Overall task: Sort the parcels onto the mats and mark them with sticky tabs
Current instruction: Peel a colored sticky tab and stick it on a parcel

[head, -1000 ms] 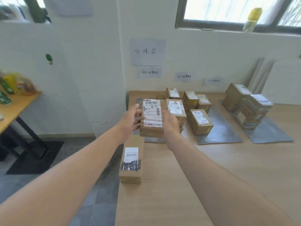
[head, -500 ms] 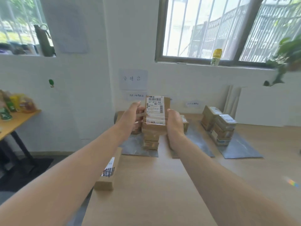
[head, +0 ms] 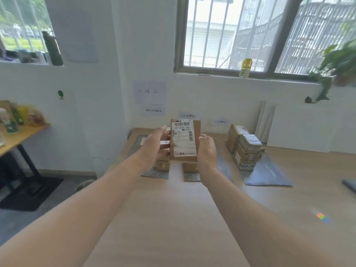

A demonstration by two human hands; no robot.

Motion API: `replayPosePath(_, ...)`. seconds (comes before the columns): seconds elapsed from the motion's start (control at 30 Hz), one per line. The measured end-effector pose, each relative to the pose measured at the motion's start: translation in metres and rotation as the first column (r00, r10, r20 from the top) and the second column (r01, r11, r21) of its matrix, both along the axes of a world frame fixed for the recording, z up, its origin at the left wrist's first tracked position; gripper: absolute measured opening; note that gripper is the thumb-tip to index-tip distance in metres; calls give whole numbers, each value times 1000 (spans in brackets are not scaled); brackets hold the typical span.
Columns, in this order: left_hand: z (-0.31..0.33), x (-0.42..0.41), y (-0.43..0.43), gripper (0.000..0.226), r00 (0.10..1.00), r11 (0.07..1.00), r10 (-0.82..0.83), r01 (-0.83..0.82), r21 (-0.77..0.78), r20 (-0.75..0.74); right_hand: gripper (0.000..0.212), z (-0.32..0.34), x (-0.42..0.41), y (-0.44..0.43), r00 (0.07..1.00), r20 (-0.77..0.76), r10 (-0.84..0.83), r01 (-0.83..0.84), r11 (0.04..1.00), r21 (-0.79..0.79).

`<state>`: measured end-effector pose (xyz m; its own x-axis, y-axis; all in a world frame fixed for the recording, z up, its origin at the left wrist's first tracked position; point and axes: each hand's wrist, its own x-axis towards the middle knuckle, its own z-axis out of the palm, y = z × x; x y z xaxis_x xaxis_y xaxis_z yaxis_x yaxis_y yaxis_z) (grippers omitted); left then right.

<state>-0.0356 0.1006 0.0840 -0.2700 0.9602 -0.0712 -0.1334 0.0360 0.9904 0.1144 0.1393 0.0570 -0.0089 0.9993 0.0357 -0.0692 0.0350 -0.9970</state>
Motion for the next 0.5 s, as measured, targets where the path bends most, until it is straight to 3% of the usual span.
replayPosePath(0.5, -26, 87, 22, 37, 995, 987, -91, 83, -137, -47, 19, -35, 91, 12, 995, -49, -92, 88, 993, -73)
